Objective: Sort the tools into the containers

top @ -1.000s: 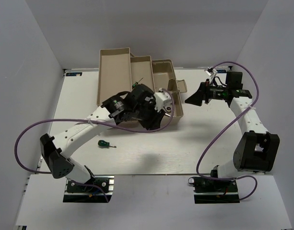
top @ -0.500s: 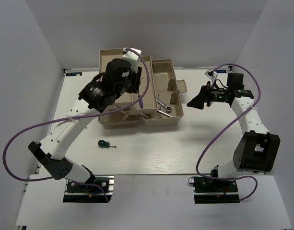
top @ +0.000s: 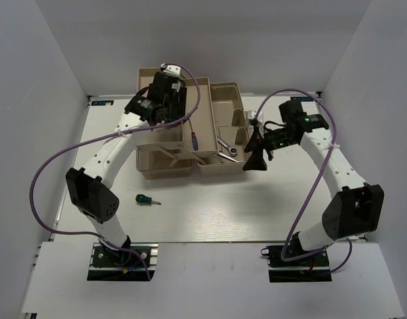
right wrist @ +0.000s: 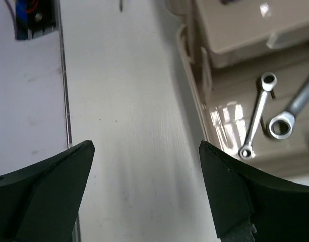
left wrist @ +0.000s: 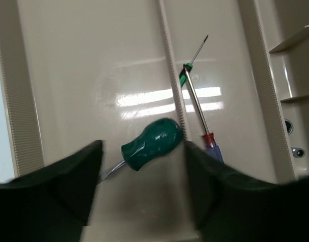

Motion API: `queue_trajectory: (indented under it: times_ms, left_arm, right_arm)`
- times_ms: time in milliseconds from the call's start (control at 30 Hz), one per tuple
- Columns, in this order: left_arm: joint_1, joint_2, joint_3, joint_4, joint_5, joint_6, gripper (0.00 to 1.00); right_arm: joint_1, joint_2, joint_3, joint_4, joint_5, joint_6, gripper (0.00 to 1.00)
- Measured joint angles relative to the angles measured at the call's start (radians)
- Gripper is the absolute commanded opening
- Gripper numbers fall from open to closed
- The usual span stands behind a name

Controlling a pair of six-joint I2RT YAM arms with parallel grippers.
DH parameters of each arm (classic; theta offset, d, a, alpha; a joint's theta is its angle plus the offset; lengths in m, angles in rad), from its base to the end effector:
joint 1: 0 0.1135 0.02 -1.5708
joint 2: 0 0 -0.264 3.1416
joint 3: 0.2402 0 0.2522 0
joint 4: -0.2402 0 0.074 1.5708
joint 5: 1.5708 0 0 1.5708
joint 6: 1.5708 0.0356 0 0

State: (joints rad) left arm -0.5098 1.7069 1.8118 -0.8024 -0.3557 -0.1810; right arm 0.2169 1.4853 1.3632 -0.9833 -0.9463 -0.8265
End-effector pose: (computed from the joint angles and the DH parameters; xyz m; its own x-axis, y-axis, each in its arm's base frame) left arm 0.3338 -0.1724 0.3914 -0.5919 0.1376 -0.7942 0.1199 0.9894 0.0821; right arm 0.2774 0.0907 0.3215 -0.2371 -0.4927 -0.8373 -0.9680 0.1923 0.1610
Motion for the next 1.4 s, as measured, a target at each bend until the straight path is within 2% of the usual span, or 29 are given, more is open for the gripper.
queue_trajectory:
  times_ms: [100,167,267,333,400,533,567,700,833,1033,1400]
  left_arm:
    - [0.018,0.013,0.066,-0.031,0.013,0.000,0.96]
    - [0.024,0.014,0.142,-0.048,0.019,-0.003,0.99]
    - [0.030,-0.009,0.240,-0.054,0.023,-0.009,0.99]
    - [0.030,-0.069,0.238,-0.055,0.021,-0.023,0.99]
    - [0.030,-0.156,0.193,-0.051,0.011,-0.042,0.99]
    - [0.030,-0.351,0.103,-0.067,-0.010,-0.088,0.99]
    - [0.030,-0.393,0.089,-0.070,-0.018,-0.098,0.99]
    - [0.030,-0.502,0.034,-0.081,-0.046,-0.132,0.99]
    - [0.030,-0.535,-0.003,-0.099,-0.058,-0.150,0.99]
    - [0.030,-0.537,-0.064,-0.135,-0.060,-0.160,0.99]
    - [0.030,-0.544,-0.062,-0.190,-0.070,-0.161,0.99]
  right_arm:
    - [0.091,0.000,0.014,-0.032,0.014,-0.086,0.90]
    - [0.162,-0.002,0.006,-0.029,0.026,-0.127,0.86]
    - [0.299,-0.031,-0.079,0.045,0.063,-0.146,0.69]
    - [0.407,-0.064,-0.191,0.152,0.119,-0.119,0.57]
    - [0.530,-0.076,-0.302,0.292,0.192,-0.070,0.58]
    - [0.728,0.033,-0.385,0.520,0.344,0.063,0.73]
    - [0.759,0.075,-0.383,0.589,0.390,0.099,0.79]
    - [0.862,0.249,-0.327,0.799,0.570,0.234,0.81]
    - [0.921,0.441,-0.135,0.922,0.730,0.355,0.79]
    - [0.959,0.628,0.114,0.992,0.840,0.460,0.78]
    - [1.001,0.759,0.250,0.970,0.861,0.567,0.78]
